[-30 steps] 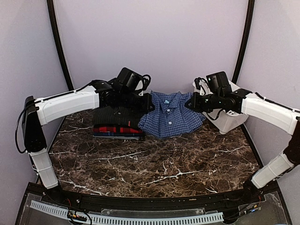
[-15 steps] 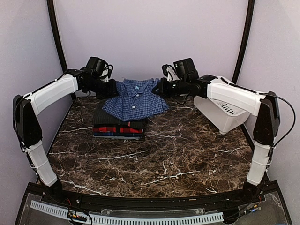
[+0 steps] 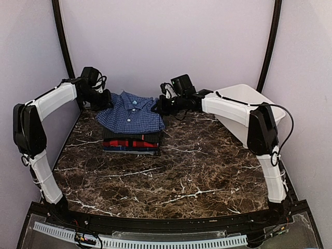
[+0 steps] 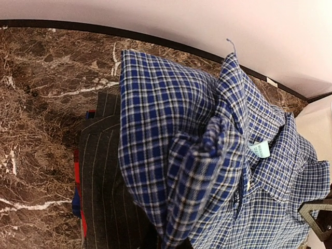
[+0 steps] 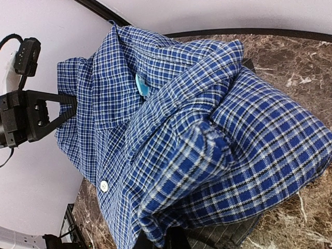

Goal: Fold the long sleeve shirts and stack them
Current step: Place the square-folded shirt on the square-folded shirt.

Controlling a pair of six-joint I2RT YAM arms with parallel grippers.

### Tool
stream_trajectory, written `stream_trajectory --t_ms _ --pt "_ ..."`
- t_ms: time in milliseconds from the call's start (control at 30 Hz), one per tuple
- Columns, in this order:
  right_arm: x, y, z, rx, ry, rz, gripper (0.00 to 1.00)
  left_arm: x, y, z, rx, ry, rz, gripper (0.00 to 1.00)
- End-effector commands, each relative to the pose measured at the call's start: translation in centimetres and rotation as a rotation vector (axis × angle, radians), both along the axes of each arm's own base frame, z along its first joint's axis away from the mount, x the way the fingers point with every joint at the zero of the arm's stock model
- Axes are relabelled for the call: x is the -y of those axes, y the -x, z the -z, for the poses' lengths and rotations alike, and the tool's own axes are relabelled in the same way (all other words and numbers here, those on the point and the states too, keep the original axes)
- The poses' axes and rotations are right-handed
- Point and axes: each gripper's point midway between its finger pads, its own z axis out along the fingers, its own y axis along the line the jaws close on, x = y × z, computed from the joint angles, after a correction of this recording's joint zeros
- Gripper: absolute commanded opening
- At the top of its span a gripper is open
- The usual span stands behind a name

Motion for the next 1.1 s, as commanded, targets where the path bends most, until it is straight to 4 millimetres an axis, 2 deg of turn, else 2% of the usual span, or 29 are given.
stream_trajectory --t_ms 0,67,133,200,333,433,633,733,833,967,1067 --pt "-0.9 -0.5 3.4 -0.064 0.015 -0.046 0.00 -1.8 -0.5 3.5 -0.044 -0.031 -0.023 0.02" --pt "-0.3 -1.1 5.3 -0.092 0.031 -0.039 0.09 -2.6 -0.5 6.0 -0.087 -0.058 -0.043 0.04" --pt "0.5 -1.5 7.1 -0.117 0.051 -0.025 0.23 -3.4 -0.1 8.6 -0.146 -0.078 -0.063 0.05" --pt "1.3 -1.6 8.3 -0.131 0.074 -0.013 0.36 -3.7 0.3 10.2 -0.176 -0.086 -0.075 0.11" --pt "2.3 -1.0 9.0 -0.128 0.103 -0.013 0.46 -4.3 0.5 11.2 -0.189 -0.105 -0.105 0.24" --pt "2.8 0.0 10.0 -0.139 0.124 -0.018 0.47 -5.3 0.7 11.1 -0.194 -0.146 -0.143 0.33" --pt "3.6 1.1 10.2 -0.118 0.169 -0.006 0.48 -7.7 0.4 8.5 -0.143 -0.237 -0.219 0.53" --pt "4.3 1.2 9.0 -0.087 0.179 0.012 0.52 -8.7 0.1 6.4 -0.108 -0.284 -0.250 0.62" --pt "5.2 1.3 7.4 -0.048 0.189 0.035 0.59 -9.7 0.4 4.5 -0.083 -0.328 -0.279 0.68" --pt "6.5 1.7 4.7 0.013 0.189 0.064 0.72 -8.9 0.9 2.1 -0.027 -0.295 -0.256 0.76" --pt "7.6 2.1 2.9 0.057 0.194 0.088 0.80 -6.7 1.4 0.6 0.019 -0.265 -0.206 0.86"
